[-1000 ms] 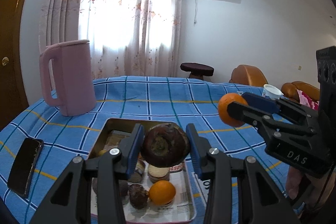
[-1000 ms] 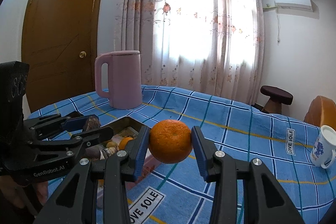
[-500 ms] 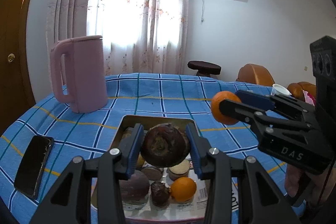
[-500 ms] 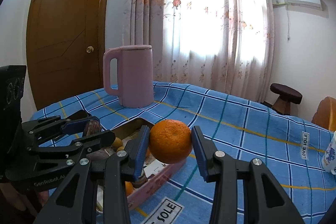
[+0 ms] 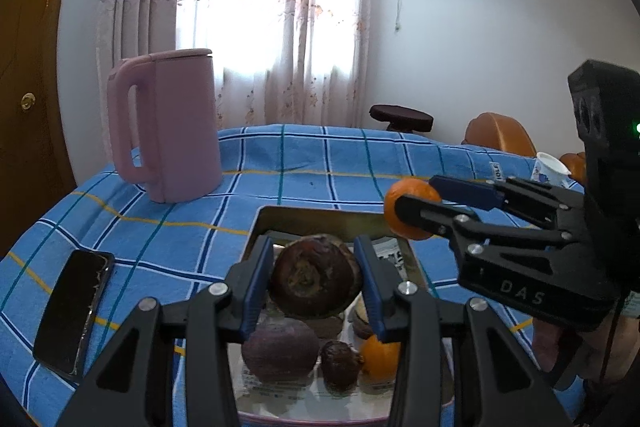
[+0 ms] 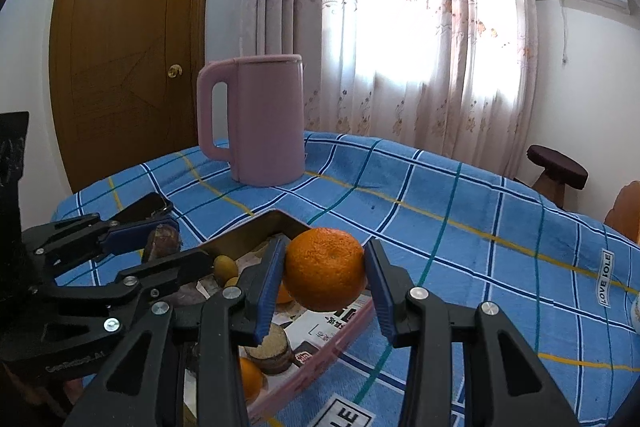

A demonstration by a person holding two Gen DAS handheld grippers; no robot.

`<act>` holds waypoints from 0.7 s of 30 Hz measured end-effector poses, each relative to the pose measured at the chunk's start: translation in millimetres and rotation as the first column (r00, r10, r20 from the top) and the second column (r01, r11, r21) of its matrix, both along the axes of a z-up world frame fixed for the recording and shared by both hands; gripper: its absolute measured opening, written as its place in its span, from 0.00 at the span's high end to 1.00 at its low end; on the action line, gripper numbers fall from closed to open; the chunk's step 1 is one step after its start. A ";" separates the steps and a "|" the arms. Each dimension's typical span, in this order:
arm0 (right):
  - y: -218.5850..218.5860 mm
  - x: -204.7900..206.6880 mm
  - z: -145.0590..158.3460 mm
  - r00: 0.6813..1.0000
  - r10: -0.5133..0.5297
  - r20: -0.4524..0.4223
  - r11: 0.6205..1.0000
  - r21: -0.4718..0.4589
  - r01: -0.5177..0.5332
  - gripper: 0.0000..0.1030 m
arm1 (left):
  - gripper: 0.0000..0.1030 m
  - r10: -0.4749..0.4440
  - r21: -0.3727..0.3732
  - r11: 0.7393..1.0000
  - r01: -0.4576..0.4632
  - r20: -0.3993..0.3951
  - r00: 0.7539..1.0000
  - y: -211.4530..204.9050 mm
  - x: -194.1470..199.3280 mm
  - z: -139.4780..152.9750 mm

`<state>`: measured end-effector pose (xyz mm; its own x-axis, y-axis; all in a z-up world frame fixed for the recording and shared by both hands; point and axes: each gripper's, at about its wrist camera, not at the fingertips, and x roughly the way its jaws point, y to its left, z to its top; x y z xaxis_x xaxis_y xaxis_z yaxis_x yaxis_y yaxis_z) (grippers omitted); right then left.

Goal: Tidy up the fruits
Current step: 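Lift and carry the orange and the dark brown fruit over the tin box with both tools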

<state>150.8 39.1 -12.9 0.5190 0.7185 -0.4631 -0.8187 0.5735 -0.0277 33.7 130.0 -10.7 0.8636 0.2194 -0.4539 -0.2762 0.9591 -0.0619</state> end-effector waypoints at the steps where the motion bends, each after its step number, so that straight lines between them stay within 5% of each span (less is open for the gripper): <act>1: 1.5 0.8 -1.3 1.000 0.002 -0.004 1.000 -0.003 -0.002 0.58 | 0.58 0.003 0.000 1.000 -0.003 -0.002 1.000 0.8 0.2 -0.4; 21: 26.2 16.0 -31.7 0.995 0.013 -0.102 0.994 -0.111 -0.024 0.58 | 0.58 -0.036 -0.004 0.999 0.036 -0.077 0.996 -5.5 12.1 -16.5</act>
